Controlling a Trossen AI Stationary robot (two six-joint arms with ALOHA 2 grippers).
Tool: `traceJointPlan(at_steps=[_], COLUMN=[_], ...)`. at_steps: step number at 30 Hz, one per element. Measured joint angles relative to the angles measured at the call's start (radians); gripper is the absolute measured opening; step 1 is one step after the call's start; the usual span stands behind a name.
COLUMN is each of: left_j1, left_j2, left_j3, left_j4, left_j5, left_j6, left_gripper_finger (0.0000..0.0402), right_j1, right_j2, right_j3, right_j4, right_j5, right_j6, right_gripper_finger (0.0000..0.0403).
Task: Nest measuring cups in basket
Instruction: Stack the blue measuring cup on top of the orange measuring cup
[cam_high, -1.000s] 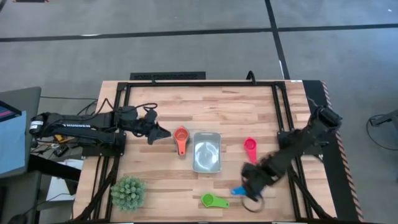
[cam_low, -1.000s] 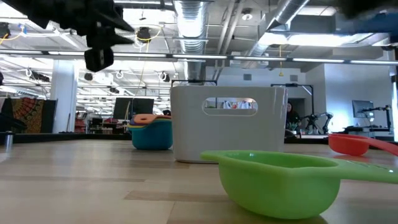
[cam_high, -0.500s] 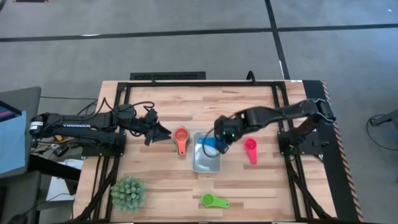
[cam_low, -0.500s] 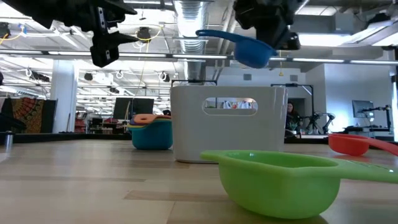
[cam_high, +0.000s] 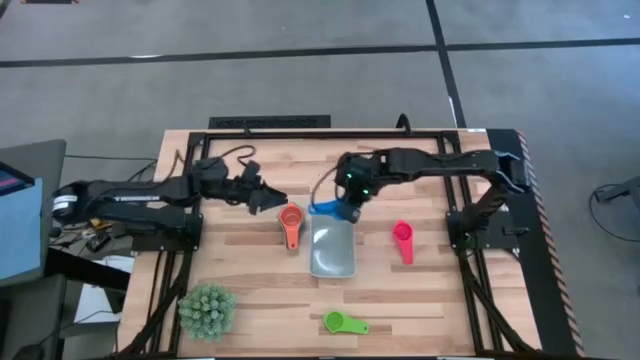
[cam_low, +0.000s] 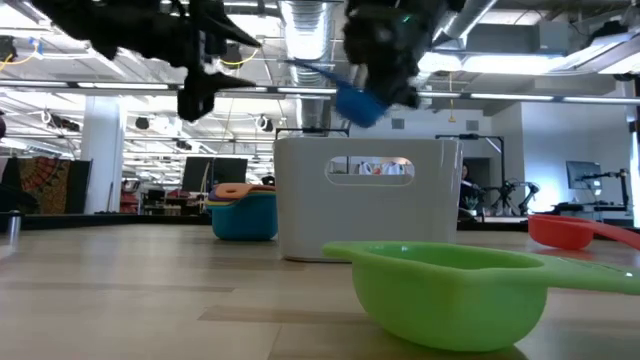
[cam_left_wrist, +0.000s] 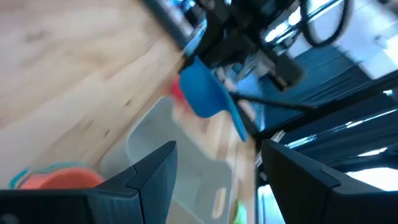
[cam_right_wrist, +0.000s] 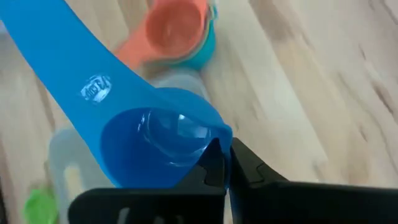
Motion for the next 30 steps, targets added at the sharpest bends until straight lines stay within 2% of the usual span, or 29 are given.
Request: traceJointPlan(at_steps=[6, 11, 17, 21, 26, 30], left_j1=[0.012, 0.039, 0.079, 0.080, 0.079, 0.079], left_j2=[0.190, 0.288, 0.321, 0.326, 0.334, 0.334], left_j3=[0.125, 0.217, 0.291, 0.312, 0.317, 0.317], left_j4=[0.005, -0.007, -0.166, -0.179, -0.195, -0.239], left_j5=[0.038, 0.059, 0.070, 0.122, 0.206, 0.210], left_j6=[-0.002, 0.002, 0.064, 0.082, 0.054, 0.051], left_gripper_finger=[0.0223, 0.0222, 0.0222, 0.0215, 0.0193, 0.0168], right_j1=[-0.055, -0.072, -0.079, -0.082, -0.096, -0.105], right_j2=[0.093, 0.164, 0.209, 0.225, 0.229, 0.231], right_j3=[0.088, 0.171, 0.264, 0.319, 0.373, 0.418], right_j4=[-0.067, -0.111, -0.130, -0.149, -0.130, -0.136], right_j5=[0.006, 0.005, -0.001, -0.001, 0.001, 0.009], right_j6=[-0.186, -0.334, -0.457, -0.525, -0.573, -0.601], right_gripper_finger=[0.0013, 0.0009, 0.0013, 0.0010, 0.0013, 0.0010])
